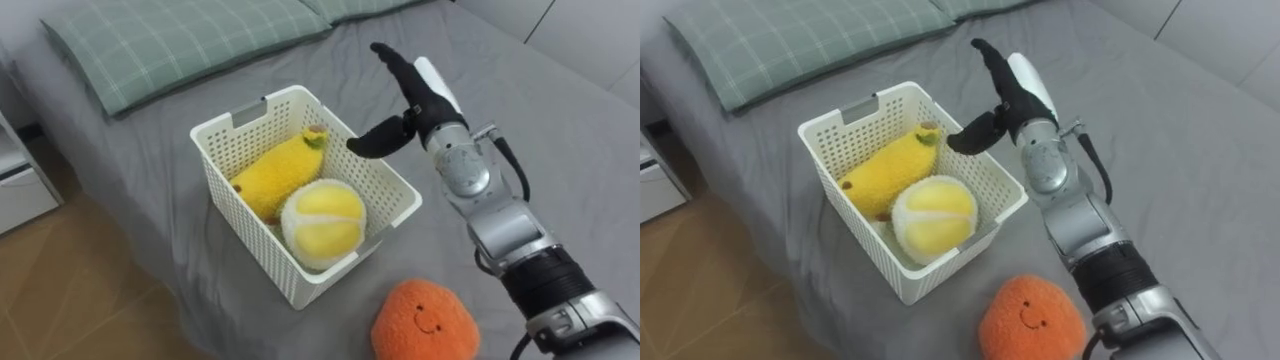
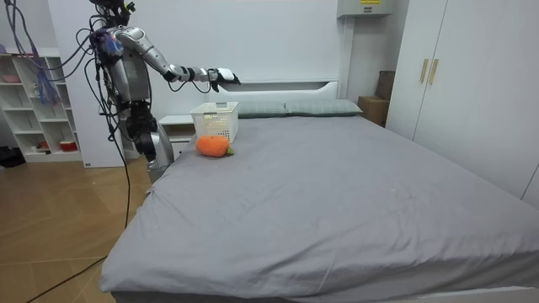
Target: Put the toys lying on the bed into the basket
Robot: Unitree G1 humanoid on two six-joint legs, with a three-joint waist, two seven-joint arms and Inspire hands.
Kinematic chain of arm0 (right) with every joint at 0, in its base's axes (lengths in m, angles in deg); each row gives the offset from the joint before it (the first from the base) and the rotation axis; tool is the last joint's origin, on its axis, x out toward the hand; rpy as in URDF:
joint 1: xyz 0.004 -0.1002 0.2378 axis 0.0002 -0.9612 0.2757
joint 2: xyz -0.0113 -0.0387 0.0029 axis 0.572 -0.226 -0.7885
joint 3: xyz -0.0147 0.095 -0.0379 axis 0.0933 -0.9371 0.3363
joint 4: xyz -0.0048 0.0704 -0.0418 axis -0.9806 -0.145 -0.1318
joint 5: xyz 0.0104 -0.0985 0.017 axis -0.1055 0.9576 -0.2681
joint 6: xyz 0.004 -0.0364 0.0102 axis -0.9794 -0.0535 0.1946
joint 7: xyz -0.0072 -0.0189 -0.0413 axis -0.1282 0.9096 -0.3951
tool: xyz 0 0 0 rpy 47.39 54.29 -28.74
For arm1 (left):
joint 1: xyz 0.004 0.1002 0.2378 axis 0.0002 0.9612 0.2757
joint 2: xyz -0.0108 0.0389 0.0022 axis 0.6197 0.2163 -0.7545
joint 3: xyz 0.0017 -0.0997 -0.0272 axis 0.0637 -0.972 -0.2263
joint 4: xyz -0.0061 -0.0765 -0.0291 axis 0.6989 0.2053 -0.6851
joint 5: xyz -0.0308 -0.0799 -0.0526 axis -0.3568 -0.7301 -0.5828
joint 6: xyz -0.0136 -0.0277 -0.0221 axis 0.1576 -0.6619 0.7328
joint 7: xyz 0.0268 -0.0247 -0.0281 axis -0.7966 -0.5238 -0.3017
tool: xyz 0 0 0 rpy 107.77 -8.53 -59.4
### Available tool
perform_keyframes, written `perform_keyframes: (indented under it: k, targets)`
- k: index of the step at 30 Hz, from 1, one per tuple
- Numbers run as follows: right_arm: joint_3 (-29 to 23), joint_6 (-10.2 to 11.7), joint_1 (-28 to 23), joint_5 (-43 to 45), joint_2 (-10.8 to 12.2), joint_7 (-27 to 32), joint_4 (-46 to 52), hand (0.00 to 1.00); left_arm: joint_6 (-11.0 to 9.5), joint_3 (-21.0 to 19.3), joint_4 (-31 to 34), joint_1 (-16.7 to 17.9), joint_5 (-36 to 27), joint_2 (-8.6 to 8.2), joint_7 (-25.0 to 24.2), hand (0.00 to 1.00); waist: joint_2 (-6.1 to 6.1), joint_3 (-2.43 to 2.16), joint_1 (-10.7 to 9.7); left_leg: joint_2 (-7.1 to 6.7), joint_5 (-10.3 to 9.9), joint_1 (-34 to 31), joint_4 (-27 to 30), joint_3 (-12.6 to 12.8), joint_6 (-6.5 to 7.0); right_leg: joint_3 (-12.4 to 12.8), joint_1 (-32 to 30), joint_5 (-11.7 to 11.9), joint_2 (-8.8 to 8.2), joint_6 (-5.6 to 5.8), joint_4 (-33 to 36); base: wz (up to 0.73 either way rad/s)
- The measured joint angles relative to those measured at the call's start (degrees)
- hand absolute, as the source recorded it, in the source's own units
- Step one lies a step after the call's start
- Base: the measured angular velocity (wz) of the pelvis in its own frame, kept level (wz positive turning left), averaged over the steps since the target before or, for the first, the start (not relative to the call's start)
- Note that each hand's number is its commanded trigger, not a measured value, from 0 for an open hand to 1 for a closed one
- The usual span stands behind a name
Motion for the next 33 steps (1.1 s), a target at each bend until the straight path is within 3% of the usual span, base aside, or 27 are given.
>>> perform_keyframes:
  k: [4, 8, 12, 17, 21, 23, 33]
  targets:
    - [-3.75, 1.33, -1.77, -2.13, -0.04, 0.2, 0.31, 0.0, 0.15, -1.46, 0.55, 1.31, 0.04, -0.65, -0.07, 0.0, 0.79, -0.37, -0.86, 0.37, -0.11, 0.59, 0.01, 1.71, 0.38, 2.01, 0.01, 0.18, 0.11, 0.06, -0.05, -0.2]
    - [-5.6, 1.37, -4.62, -6.68, -0.16, 0.17, 0.3, 0.0, 0.13, -1.75, 0.88, 1.75, -0.01, -1.7, 0.4, 0.0, 2.14, -1.05, -3.18, 0.6, -0.32, 1.35, -0.23, 3.19, 0.69, 3.4, 0.09, 0.41, 0.0, 0.26, 0.0, -0.18]
    - [-6.96, 1.53, -7.94, -8.18, -0.19, 0.46, 0.31, 0.0, -0.17, -1.79, -0.13, 1.69, 0.0, -2.11, 1.71, 0.0, 2.75, -1.35, -4.56, 0.96, -0.37, 2.55, -1.21, 4.94, 0.79, 5.06, 0.21, 0.54, 0.03, 0.26, 0.03, -0.27]
    - [-7.37, 1.66, -10.79, -8.21, -0.23, 1.6, 0.12, 0.0, -0.31, -2.14, -1.38, 1.81, -0.09, -2.34, 1.66, 0.0, 3.91, -0.85, -7.46, 1.54, -0.74, 3.4, -1.58, 6.84, 0.8, 6.67, 0.31, 0.63, 0.28, 0.23, 0.03, -0.18]
    - [-7.37, 1.73, -11.58, -8.22, -0.25, 2.29, -0.56, 0.0, -0.35, -1.95, -0.53, 1.84, -0.05, -2.71, 1.47, 0.0, 4.81, -0.99, -9.05, 1.73, -1.01, 3.76, -1.47, 7.64, 0.86, 7.33, 0.12, 0.71, 0.36, 0.23, 0.03, -0.1]
    - [-7.24, 1.87, -13.28, -8.17, -0.24, 2.23, -1.28, 0.0, -0.35, -1.95, -0.16, 1.8, -0.08, -2.7, 1.49, 0.0, 5.41, -1.28, -9.76, 1.72, -1.06, 4.2, -1.54, 7.89, 0.87, 7.65, 0.27, 0.71, 0.36, 0.23, -0.03, -0.08]
    - [-7.13, 1.71, -17.55, -7.57, 0.16, -0.23, -6.23, 0.0, -0.63, -1.14, -0.21, 1.69, -0.2, -3.14, 1.54, 0.0, 5.43, -1.39, -11.32, 2.03, -1.16, 5.31, -3.0, 9.62, 0.93, 9.34, 0.51, 0.7, 0.51, 0.24, -0.11, -0.1]
